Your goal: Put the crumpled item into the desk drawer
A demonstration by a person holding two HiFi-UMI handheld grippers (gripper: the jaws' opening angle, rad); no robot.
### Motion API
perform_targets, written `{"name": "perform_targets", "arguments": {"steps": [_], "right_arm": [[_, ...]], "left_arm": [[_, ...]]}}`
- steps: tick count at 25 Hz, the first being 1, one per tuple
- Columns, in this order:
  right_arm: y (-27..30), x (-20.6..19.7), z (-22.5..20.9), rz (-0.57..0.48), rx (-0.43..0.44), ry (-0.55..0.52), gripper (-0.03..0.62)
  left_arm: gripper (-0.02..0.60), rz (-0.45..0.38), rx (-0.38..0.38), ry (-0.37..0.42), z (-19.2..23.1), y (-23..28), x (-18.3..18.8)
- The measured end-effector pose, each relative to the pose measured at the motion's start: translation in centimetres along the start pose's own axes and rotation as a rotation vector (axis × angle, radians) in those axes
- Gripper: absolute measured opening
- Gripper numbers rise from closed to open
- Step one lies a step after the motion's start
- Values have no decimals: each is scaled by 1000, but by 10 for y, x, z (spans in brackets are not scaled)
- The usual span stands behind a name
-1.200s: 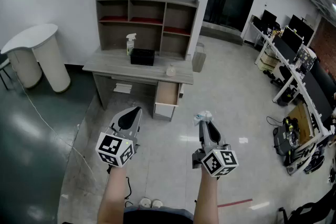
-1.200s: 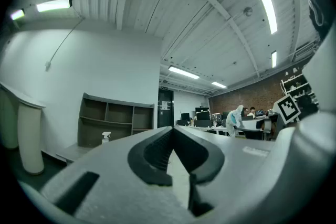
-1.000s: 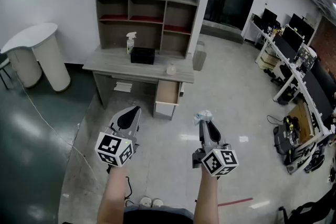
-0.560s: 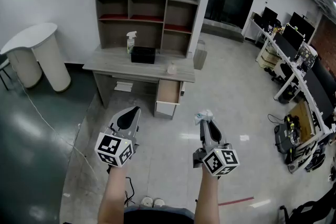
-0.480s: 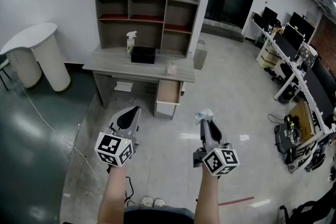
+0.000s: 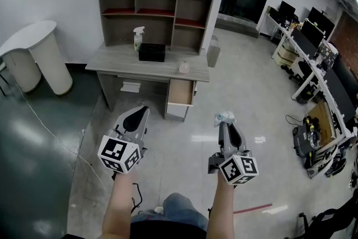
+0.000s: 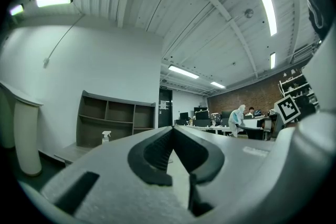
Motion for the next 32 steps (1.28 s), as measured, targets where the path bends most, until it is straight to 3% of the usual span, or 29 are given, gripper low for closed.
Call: {"name": "perform_targets", "arguments": {"steps": [8,15,23,32], "right_arm": [[31,-25,-14,7,-37,18,64],[95,-60,-53,24,-24,43,64],[203,-99,-122,44,2,56,65],[340,-147,-191,124,87,84,66]], "left_arm": [[3,35,21,-16,31,18,-24],[3,49,59,1,66,67,-53],[3,94,121,-6,114,161,-109],[3,127,215,-3,166,275,-156]]}}
Point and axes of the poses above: the fingertips, and each gripper's own axes: y forward along the fingers, z to its left, x out of its top, the point moved 6 cm from there along -y, backward along the fingers, and after that the axes turned 13 degrees about -z, right-handed, at the moved point
